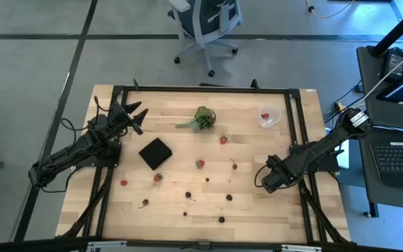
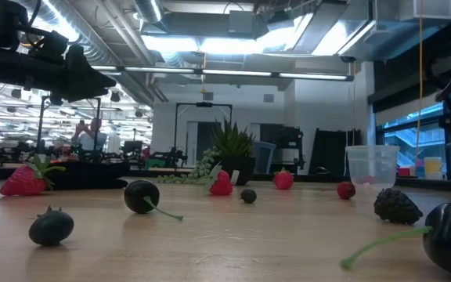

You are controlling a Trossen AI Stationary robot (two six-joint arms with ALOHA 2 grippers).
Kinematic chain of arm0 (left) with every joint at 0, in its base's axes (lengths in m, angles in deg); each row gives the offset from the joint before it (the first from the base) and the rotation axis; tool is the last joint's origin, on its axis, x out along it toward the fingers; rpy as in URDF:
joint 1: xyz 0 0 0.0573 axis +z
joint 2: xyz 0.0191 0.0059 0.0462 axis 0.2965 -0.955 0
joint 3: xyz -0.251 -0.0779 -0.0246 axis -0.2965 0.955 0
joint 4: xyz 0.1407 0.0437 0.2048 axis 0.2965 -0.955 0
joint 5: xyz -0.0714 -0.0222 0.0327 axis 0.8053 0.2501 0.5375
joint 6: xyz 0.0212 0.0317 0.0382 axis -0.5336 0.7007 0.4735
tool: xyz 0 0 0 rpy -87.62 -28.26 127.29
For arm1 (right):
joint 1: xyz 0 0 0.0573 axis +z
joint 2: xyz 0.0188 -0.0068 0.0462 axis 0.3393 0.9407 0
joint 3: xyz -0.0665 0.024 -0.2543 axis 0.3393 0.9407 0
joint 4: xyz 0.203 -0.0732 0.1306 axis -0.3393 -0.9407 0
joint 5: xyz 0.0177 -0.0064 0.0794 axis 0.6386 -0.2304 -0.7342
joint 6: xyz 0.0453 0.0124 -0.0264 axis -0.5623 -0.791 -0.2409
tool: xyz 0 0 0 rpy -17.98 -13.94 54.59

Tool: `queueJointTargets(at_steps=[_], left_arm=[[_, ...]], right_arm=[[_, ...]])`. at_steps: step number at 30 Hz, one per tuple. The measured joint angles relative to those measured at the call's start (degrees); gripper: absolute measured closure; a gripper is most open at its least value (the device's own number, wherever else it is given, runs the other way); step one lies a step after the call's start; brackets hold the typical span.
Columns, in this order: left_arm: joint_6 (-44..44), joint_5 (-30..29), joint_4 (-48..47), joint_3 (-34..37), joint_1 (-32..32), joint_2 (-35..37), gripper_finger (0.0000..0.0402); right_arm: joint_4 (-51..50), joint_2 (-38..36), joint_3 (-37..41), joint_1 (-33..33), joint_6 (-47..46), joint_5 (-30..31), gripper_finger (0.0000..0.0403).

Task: Pick and placing Produce into tupperware
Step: Put the right blackberry into the bin

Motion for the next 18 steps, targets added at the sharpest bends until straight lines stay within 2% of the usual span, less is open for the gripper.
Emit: queueJointTargets(at_steps=[6, 18], left_arm=[[0.0, 0.0, 0.0, 0.0, 0.0, 0.0, 0.0166], [0.0, 0.0, 0.0, 0.0, 0.0, 0.0, 0.0166]], right_arm=[[0.3, 0.0, 0.0, 0.0, 0.0, -0.1, 0.0191], [0.7, 0.1, 0.1, 0.0, 0.2, 0.4, 0.029]])
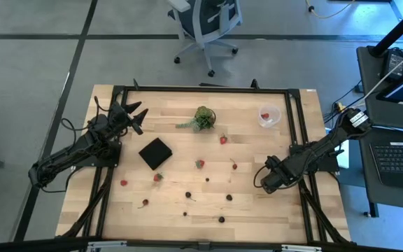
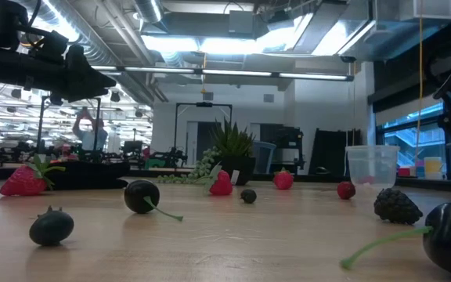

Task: Pick and placing Produce into tupperware
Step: Put the right blackberry into the bin

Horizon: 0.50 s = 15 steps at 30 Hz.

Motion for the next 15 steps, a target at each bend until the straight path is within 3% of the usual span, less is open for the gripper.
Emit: queueJointTargets(at_steps=[9, 15], left_arm=[[0.0, 0.0, 0.0, 0.0, 0.0, 0.0, 0.0166], [-0.1, 0.0, 0.0, 0.0, 0.0, 0.0, 0.0166]], right_arm=[[0.5, -0.2, -0.7, 0.0, 0.2, 1.8, 0.0296], [-2.8, -2.6, -7.4, -3.1, 7.3, 11.0, 0.0298]])
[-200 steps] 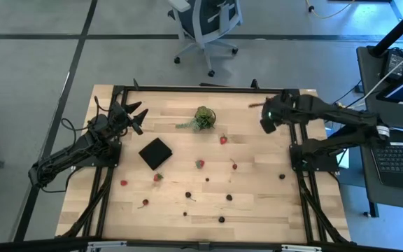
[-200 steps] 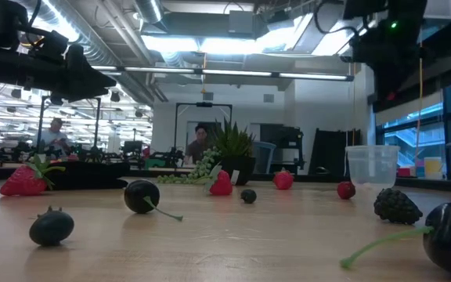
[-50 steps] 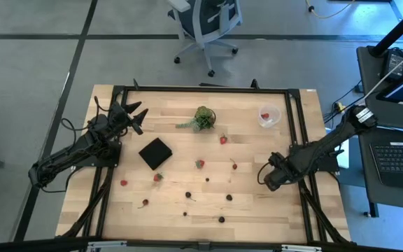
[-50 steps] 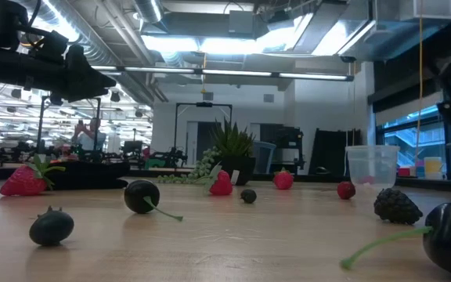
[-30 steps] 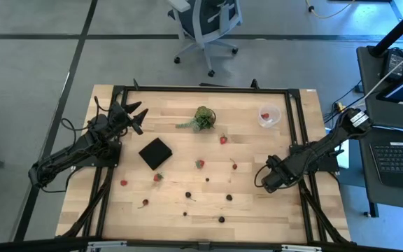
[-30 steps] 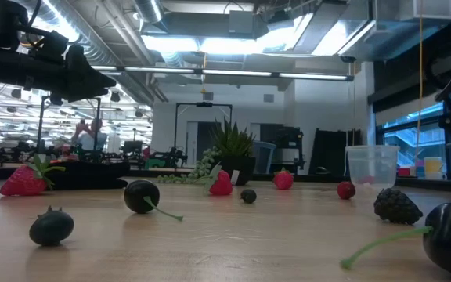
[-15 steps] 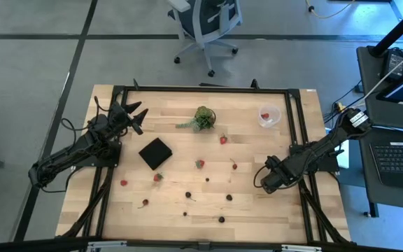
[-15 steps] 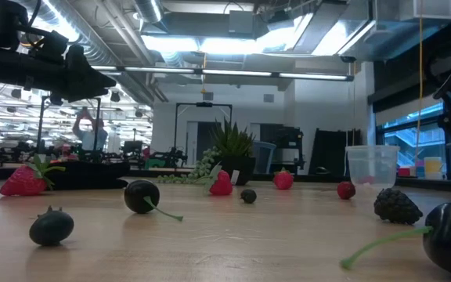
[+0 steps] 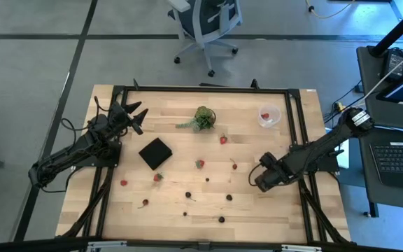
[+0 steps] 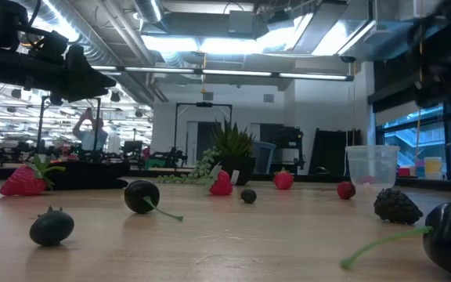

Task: Pick and placing Produce into tupperware
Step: Put the right blackberry into the bin

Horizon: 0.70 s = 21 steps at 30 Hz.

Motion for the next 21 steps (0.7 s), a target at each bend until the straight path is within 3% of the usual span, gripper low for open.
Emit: queueJointTargets(at_steps=[12, 21], left_arm=[[0.0, 0.0, 1.9, 0.0, 0.0, 0.0, 0.0166], [0.1, 0.0, 2.2, 0.0, 0.0, 0.0, 0.0166]], right_arm=[[-20.9, -2.6, -18.0, -20.2, 22.1, 7.8, 0.0298], [-21.1, -2.6, -20.3, -41.4, 44.0, 8.7, 0.0298]])
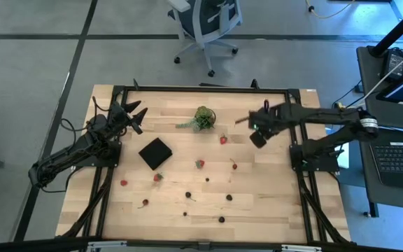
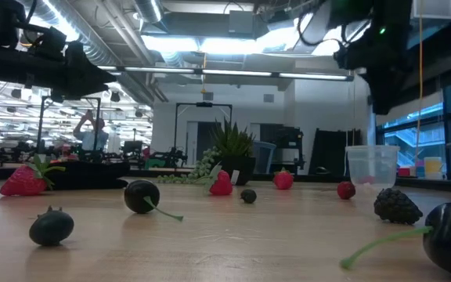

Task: Pick and placing Produce into tupperware
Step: Put the right blackberry into the bin

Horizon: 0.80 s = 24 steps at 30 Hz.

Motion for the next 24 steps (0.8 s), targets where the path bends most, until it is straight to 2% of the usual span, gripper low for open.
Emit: queueJointTargets(at_steps=[7, 12, 18, 24], left_arm=[[0.0, 0.0, 0.0, 0.0, 0.0, 0.0, 0.0166], [0.0, 0.0, 0.0, 0.0, 0.0, 0.0, 0.0166], [0.1, 0.0, 0.0, 0.0, 0.0, 0.0, 0.0166], [0.1, 0.0, 0.0, 0.0, 0.0, 0.0, 0.0166]], right_arm=[[3.6, 0.0, 0.1, -14.6, 10.8, -0.1, 0.0297], [8.5, 0.2, 0.1, -22.8, 16.3, -0.1, 0.0297], [10.6, 2.4, 0.1, -28.5, 19.5, -1.0, 0.0297], [13.0, 6.3, 0.1, -30.3, 20.8, -3.6, 0.0297]])
